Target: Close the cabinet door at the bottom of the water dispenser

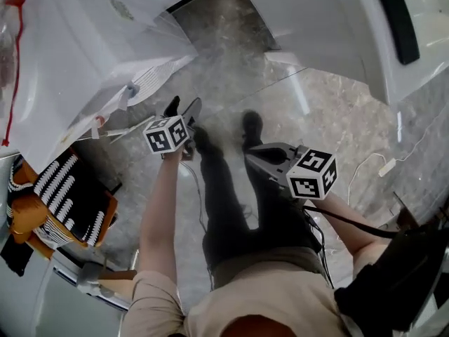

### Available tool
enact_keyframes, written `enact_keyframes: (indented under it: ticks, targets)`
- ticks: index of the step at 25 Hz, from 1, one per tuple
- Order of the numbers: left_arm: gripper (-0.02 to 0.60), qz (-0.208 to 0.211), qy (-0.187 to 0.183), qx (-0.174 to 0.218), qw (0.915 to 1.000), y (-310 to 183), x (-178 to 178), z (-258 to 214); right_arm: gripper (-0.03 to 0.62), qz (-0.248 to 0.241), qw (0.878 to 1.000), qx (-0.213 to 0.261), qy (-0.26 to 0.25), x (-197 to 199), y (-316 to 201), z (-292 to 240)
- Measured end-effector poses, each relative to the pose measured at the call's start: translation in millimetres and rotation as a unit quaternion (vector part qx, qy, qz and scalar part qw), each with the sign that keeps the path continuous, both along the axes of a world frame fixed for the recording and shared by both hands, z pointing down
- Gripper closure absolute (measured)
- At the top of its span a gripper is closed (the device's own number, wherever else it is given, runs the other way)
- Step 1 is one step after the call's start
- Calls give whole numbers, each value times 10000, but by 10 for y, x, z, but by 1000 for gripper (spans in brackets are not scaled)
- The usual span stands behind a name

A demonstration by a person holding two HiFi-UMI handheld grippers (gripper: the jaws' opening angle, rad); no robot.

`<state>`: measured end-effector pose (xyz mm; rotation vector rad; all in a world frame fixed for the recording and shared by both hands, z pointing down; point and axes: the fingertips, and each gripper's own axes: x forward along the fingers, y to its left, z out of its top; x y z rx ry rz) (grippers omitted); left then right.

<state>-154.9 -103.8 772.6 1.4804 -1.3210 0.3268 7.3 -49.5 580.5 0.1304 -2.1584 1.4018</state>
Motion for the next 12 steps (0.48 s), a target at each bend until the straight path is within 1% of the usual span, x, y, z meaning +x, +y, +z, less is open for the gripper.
enact_keyframes:
  ticks: [2,4,6,7,9,11,12]
  targets:
    - [298,338,-112,248,9991,11,12,-384,582,-22,10000,82,-33,-77,-33,-89]
    - [298,586,-212,487,9969,-13,-37,-783,582,-10,9998,48,-215,-191,-59,-201]
    - [298,789,-284,596,9947,5,-24,-1151,582,107,9990,-254,-338,-190,-22,-274]
    - [299,783,-271,611,9947,37,8,-1323,582,180,9981,-479,-350,-146,8,-298]
    - [299,524,-101,669,9963,99,95,-1657,582,207,9956,-826,-385,-93,28,-386]
    - [299,281,164,755,9966,170,216,-1959,582,165,9937,-997,-475,-136,13,-552]
    - [299,269,240,779,9963,212,288,-2087,582,177,9928,-1061,-526,-166,2,-644]
